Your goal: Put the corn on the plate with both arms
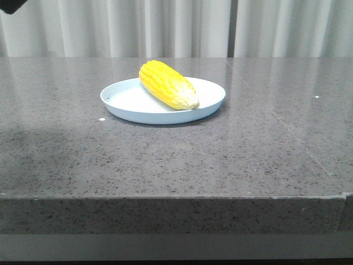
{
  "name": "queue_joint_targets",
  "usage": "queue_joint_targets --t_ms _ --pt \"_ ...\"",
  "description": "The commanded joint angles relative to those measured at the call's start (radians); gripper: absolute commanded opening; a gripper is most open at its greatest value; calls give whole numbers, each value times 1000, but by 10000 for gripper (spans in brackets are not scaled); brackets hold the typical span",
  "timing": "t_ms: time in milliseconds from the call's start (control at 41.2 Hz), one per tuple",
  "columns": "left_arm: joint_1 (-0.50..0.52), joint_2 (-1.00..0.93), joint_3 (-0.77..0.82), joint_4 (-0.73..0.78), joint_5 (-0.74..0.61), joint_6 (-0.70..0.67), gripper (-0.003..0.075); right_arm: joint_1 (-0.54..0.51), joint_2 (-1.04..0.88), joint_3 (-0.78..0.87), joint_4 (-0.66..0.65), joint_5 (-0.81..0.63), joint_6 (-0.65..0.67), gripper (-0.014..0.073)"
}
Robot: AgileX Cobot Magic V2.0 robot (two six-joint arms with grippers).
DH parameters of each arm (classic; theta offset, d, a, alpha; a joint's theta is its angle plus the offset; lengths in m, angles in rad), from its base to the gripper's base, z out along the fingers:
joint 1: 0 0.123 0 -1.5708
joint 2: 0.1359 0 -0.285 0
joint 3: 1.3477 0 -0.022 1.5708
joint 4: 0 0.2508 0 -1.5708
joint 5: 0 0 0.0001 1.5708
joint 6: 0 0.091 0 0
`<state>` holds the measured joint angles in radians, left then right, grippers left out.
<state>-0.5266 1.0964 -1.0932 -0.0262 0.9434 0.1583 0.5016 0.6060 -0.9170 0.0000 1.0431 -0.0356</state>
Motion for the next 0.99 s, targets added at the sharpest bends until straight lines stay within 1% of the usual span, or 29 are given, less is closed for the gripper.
queue_joint_targets --t_ms 0,48,97,218,242,315,412,970 --pt "-8 -21 -25 -7 -45 -11 472 -2 1 -25 -8 -55 -3 321" --pt "-8 -21 -25 -7 -45 -11 414 -2 1 -25 -8 -55 -3 209" --pt "-8 -21 -25 -7 -45 -11 350 -2 1 -25 -8 -55 -3 119" --pt "-8 -21 -25 -7 -45 -11 186 -2 1 -25 -8 -55 -3 -50" --pt "-8 -21 -25 -7 -45 -11 159 -2 1 -25 -8 -55 -3 -73" --pt "-8 -21 -25 -7 -45 -11 67 -2 1 -25 -8 -55 -3 -66" --pt "-8 -21 -25 -7 -45 -11 -22 -2 1 -25 -8 -61 -3 -69" --pt "-8 -21 -25 -5 -50 -11 -20 -2 1 -25 -8 -62 -3 -70"
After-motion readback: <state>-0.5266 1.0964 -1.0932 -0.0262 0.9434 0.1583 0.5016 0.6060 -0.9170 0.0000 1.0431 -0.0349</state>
